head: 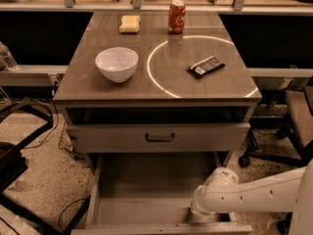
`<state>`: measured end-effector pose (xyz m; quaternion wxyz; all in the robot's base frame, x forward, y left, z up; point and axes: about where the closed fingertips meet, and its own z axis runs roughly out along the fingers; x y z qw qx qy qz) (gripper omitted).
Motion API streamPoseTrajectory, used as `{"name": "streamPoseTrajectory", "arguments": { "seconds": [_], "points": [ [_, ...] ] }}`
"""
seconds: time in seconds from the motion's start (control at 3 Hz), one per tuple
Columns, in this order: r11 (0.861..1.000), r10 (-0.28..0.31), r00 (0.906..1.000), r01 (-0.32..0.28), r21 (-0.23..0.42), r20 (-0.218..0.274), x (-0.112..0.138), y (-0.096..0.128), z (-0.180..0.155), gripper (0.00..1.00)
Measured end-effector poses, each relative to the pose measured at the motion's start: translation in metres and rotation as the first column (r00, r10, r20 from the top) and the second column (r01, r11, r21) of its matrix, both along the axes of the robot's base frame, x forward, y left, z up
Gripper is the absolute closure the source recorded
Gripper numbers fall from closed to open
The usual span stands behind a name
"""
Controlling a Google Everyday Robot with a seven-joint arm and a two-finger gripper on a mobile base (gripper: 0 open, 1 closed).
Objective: Open middle drawer
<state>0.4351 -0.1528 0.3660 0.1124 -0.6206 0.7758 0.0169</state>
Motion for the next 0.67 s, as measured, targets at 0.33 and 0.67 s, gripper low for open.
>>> {"name": "streamPoseTrajectory", "arguments": {
  "seconds": [0.33,0.67],
  "points": [
    [1.0,0.023,0.9978,-0.023,0.011,-0.062,-0.0697,0.0052,-0.0027,1.0],
    [1.0,0.023,0.9978,-0.023,0.011,-0.062,-0.0697,0.0052,-0.0027,1.0]
  ]
}}
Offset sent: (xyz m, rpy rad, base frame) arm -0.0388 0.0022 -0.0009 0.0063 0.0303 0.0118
